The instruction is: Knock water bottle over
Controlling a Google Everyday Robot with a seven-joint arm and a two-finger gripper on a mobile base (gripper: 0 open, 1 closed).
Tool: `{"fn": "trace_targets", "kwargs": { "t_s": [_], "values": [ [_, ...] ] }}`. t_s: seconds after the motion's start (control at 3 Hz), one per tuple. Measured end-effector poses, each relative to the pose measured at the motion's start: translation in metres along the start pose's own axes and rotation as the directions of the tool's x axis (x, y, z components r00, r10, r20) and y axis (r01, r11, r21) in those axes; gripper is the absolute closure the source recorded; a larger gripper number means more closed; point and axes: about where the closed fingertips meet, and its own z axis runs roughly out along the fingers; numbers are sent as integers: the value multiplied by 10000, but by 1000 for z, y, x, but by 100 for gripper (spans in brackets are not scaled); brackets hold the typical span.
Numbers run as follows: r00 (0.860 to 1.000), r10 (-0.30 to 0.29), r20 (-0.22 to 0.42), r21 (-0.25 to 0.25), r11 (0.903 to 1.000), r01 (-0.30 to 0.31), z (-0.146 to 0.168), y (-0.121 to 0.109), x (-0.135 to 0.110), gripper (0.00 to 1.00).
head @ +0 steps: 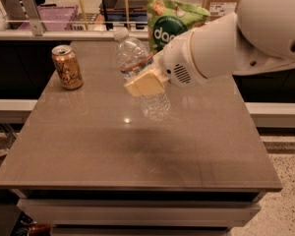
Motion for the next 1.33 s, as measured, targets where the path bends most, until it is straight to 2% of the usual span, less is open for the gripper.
{"fn": "trace_targets", "kwargs": {
  "t_s": [0.33, 0.67, 1.0, 1.33],
  "values": [
    [9924, 31, -1229, 304, 9995, 6, -7, 2, -2, 100],
    [9744, 599, -2169, 576, 9972, -484, -5, 0, 6, 100],
    [9431, 1137, -3125, 743, 9927, -951, 2, -6, 16, 100],
    [8994, 1406, -4139, 760, 9899, -1197, 16, -13, 26, 100]
  ]
}}
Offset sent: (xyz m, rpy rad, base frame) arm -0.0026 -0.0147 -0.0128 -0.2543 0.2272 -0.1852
